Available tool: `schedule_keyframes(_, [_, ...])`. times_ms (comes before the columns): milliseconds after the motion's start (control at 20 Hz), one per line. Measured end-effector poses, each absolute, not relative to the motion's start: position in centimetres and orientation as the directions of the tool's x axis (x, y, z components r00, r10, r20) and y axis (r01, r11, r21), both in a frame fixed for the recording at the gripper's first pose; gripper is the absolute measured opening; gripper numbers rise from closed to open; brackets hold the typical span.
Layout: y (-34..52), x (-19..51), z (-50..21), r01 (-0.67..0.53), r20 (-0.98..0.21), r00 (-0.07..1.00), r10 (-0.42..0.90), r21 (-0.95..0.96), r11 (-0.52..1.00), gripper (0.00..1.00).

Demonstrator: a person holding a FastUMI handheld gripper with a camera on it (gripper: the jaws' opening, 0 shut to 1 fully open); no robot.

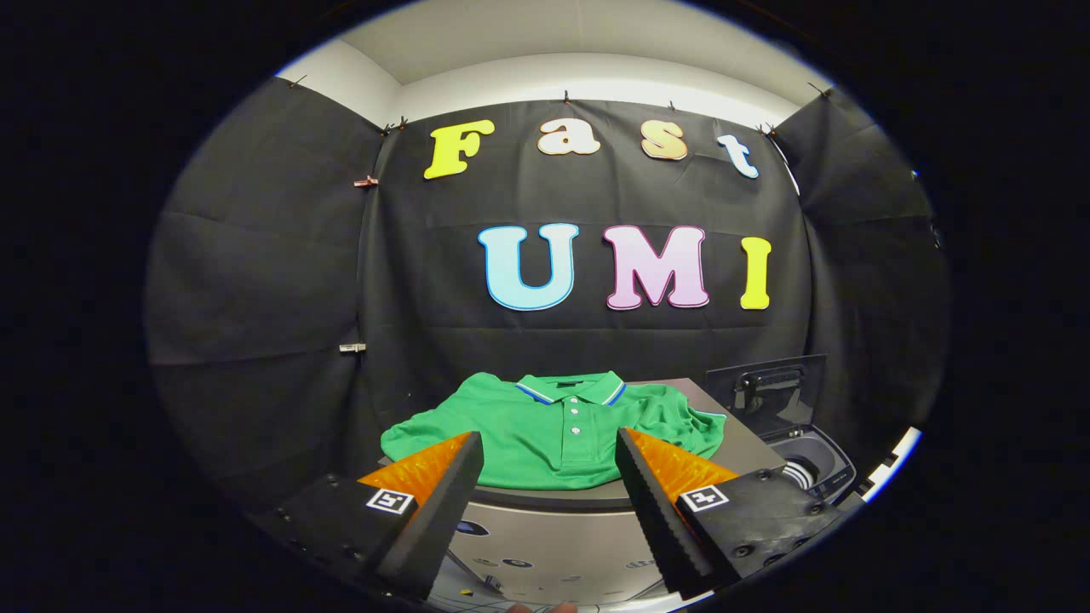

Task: Put the clothes into the washing machine and then close the washing machine lid.

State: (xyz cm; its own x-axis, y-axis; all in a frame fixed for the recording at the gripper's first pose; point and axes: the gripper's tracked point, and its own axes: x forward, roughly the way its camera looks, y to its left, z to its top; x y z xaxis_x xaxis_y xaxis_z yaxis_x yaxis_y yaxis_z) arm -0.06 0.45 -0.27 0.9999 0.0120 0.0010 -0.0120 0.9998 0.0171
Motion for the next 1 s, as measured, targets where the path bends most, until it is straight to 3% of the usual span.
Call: schedule_keyframes(1000, [0.6, 1.1, 0.1, -0.022, 0.009, 1.000, 0.022, 0.023, 0.999, 0.98])
